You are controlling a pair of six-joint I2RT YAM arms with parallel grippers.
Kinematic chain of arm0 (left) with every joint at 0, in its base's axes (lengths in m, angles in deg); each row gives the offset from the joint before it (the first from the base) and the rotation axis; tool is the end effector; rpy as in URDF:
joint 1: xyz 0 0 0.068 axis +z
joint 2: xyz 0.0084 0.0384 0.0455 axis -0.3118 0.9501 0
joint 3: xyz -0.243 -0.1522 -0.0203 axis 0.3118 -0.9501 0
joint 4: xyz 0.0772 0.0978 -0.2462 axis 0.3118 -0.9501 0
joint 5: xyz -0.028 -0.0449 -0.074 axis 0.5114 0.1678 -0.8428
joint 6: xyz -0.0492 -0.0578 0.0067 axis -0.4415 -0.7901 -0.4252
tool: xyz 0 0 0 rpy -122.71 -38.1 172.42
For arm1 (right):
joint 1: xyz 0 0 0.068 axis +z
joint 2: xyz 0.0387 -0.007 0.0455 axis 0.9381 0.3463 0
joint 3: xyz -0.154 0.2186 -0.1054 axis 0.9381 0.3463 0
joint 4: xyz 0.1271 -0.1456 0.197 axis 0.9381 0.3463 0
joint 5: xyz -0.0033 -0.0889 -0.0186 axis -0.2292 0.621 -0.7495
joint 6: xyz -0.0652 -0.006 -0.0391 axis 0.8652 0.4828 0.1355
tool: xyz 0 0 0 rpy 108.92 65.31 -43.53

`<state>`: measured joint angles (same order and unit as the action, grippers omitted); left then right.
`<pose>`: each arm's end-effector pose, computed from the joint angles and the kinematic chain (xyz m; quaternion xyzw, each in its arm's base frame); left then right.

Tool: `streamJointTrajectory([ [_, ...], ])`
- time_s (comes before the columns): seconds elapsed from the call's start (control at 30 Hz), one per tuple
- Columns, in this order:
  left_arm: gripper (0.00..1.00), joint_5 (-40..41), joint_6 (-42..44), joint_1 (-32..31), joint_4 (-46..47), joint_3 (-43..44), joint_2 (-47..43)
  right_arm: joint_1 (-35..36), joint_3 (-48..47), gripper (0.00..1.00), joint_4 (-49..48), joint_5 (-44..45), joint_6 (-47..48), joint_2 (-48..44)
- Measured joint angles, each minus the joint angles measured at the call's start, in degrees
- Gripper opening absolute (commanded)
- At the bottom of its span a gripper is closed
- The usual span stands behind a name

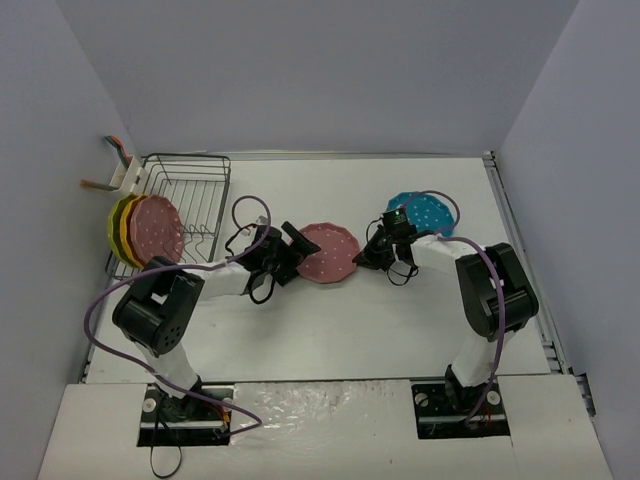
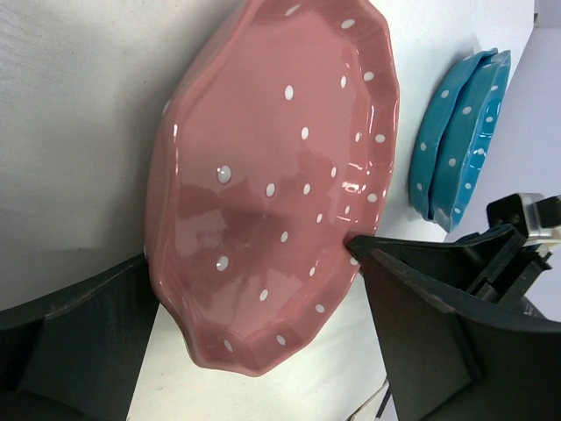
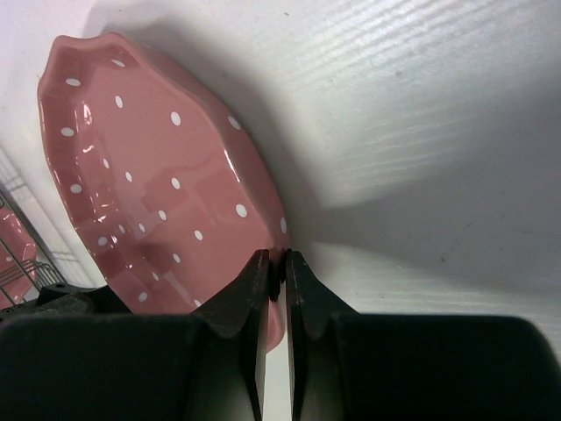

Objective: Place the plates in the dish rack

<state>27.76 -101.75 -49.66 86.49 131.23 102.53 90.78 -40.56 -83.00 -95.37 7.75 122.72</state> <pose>0.3234 -0.2114 0.1501 -0.2920 0.8231 -0.4335 0.2222 0.3607 0.1592 0.1475 0.2149 0.8745 0.3647 0.2368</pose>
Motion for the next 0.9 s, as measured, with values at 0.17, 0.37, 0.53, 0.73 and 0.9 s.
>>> streamJointTrajectory([
  [0.17, 0.58, 0.13, -0.21, 0.04, 1.73, -1.02, 0.24, -0.72, 0.96, 0.00, -0.69, -1.78, -0.54, -0.13],
  [0.37, 0.38, -0.32, -0.33, 0.01, 4.82, -4.67, -0.17, -1.21, 1.70, 0.00, -2.54, -4.25, -0.63, -0.14],
  [0.53, 0.26, -0.42, 0.46, 0.05, 6.96, -6.77, -1.77, -1.75, 1.84, 0.00, -2.92, -5.63, -0.61, -0.14],
  [0.73, 0.12, 1.05, 2.92, 0.09, 7.87, -7.62, -6.03, -2.32, 1.88, 0.01, -3.16, -7.34, -0.61, -0.58],
  [0.9, 0.00, 2.67, 5.65, 0.07, 7.70, -7.99, -9.98, -2.34, 1.89, 0.26, -4.11, -8.38, -0.30, -3.44],
])
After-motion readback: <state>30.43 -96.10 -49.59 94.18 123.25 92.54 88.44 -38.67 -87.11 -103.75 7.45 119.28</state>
